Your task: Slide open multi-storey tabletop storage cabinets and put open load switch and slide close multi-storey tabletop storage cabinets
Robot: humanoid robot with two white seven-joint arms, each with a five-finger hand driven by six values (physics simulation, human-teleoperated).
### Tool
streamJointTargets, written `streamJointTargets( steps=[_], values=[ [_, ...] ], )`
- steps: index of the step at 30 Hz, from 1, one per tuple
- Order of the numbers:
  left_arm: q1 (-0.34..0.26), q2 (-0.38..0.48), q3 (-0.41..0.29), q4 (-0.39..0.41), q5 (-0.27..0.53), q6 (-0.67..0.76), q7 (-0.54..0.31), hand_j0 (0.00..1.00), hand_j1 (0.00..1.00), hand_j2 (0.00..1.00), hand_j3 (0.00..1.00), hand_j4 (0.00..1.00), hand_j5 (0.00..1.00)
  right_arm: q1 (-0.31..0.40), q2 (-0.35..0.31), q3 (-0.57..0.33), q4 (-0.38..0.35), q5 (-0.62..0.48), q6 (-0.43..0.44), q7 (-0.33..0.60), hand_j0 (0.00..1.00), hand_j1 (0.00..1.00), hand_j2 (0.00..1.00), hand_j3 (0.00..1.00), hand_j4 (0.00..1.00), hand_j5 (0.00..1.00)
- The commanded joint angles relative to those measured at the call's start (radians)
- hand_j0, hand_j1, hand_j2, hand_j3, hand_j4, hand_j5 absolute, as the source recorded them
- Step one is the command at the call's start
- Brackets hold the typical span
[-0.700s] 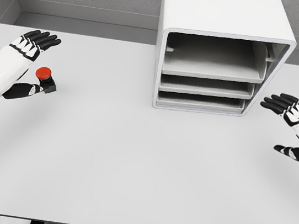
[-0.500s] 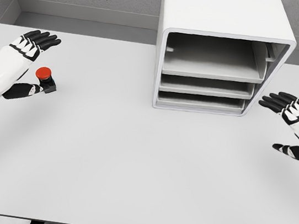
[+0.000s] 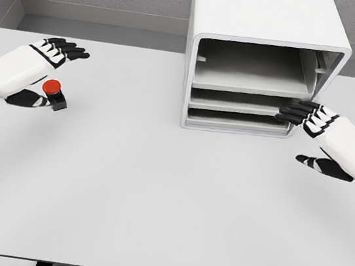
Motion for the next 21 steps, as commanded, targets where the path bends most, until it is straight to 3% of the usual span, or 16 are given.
streamJointTargets(
  steps=[1,5,8,10,13,14,16,17,19,21],
  values=[
    [-0.006,-0.001,0.001,-0.028,0.080,0.002,-0.040,1.00,1.00,1.00,1.00,1.00,1.00,0.000,0.001,0.041,0.000,-0.008,0.000,0.001,0.88,0.88,0.88,0.88,0.88,0.88],
    [-0.097,-0.019,-0.016,-0.028,0.078,0.002,-0.040,1.00,1.00,1.00,1.00,1.00,1.00,0.011,-0.002,0.043,0.000,-0.014,0.000,0.002,0.90,0.90,0.90,0.90,0.90,0.90],
    [-0.095,0.013,-0.031,-0.028,0.075,0.002,-0.040,1.00,1.00,1.00,1.00,1.00,1.00,0.008,0.001,0.041,-0.002,-0.013,0.000,0.004,0.90,0.90,0.90,0.90,0.90,0.90],
    [-0.143,0.111,-0.132,0.009,0.092,0.002,-0.040,1.00,1.00,1.00,1.00,1.00,1.00,0.005,0.000,0.043,0.000,-0.016,0.000,-0.001,0.90,0.90,0.90,0.90,0.90,0.90],
    [-0.155,0.160,-0.189,0.057,0.114,0.002,-0.040,1.00,1.00,1.00,1.00,1.00,1.00,0.003,-0.011,0.044,-0.002,-0.017,0.000,-0.005,0.92,0.92,0.92,0.92,0.92,0.92],
    [-0.184,0.185,-0.221,0.086,0.117,0.002,-0.040,1.00,1.00,1.00,1.00,1.00,1.00,-0.002,-0.022,0.046,0.000,-0.019,0.000,-0.007,0.92,0.92,0.92,0.92,0.92,0.92],
    [-0.267,0.223,-0.338,0.192,0.118,0.002,-0.040,1.00,1.00,1.00,1.00,1.00,1.00,-0.092,-0.017,0.133,0.000,-0.020,0.000,-0.009,0.92,0.92,0.92,0.92,0.92,0.92],
    [-0.276,0.245,-0.362,0.192,0.133,0.002,-0.040,1.00,1.00,1.00,1.00,1.00,1.00,-0.123,-0.016,0.165,0.000,-0.020,0.000,-0.009,0.92,0.92,0.92,0.92,0.92,0.92],
    [-0.276,0.340,-0.427,0.190,0.276,0.002,-0.040,1.00,1.00,1.00,1.00,1.00,1.00,-0.146,-0.013,0.184,0.000,-0.022,0.000,-0.009,0.92,0.92,0.92,0.92,0.92,0.92],
    [-0.276,0.358,-0.442,0.190,0.321,0.002,-0.040,1.00,1.00,1.00,1.00,1.00,1.00,-0.161,-0.013,0.198,0.000,-0.022,0.000,-0.009,0.92,0.92,0.92,0.92,0.92,0.92]
  ],
)
